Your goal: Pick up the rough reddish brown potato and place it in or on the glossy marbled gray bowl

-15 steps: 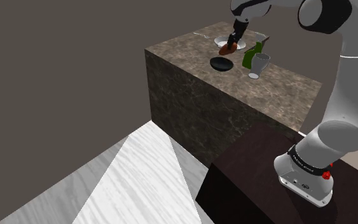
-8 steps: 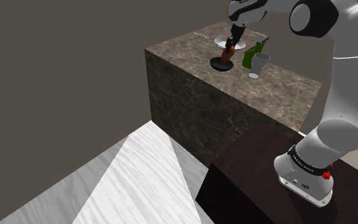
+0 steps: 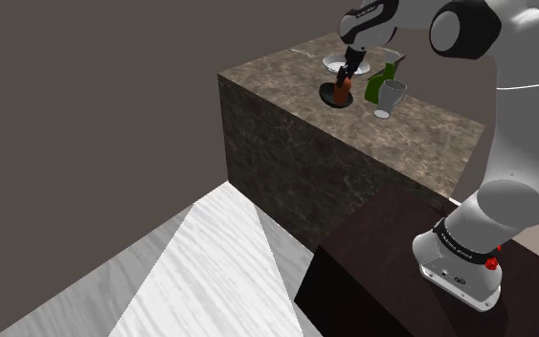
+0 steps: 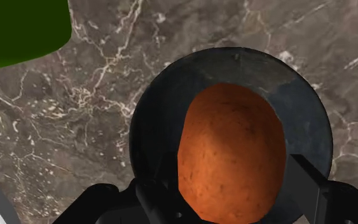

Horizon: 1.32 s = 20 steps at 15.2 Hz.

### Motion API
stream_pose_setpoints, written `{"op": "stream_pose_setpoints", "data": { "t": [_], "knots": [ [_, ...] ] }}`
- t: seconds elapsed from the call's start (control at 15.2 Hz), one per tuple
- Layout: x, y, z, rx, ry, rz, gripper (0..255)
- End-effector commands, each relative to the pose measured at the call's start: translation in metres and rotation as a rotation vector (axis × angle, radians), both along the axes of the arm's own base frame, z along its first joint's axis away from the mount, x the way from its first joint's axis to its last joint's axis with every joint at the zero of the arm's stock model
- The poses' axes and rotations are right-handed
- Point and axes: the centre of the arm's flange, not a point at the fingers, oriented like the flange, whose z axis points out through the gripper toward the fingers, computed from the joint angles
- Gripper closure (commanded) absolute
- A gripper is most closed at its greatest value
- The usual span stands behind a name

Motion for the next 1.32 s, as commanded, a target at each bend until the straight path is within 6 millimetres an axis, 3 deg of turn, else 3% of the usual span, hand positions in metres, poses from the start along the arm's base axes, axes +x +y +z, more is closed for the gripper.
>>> {"op": "stream_pose_setpoints", "data": {
  "t": [0.0,0.53,0.59,0.92,1.19,1.25],
  "knots": [
    [0.000,0.000,-0.015,0.004,0.009,0.000,255],
    [0.000,0.000,-0.018,0.004,0.009,0.000,255],
    [0.002,0.001,-0.017,0.003,0.009,0.000,0],
    [0.000,0.000,-0.018,0.004,0.009,0.000,0],
    [-0.007,0.002,0.032,0.004,0.009,0.000,0],
    [-0.007,0.002,0.032,0.004,0.009,0.000,0]
  ]
}}
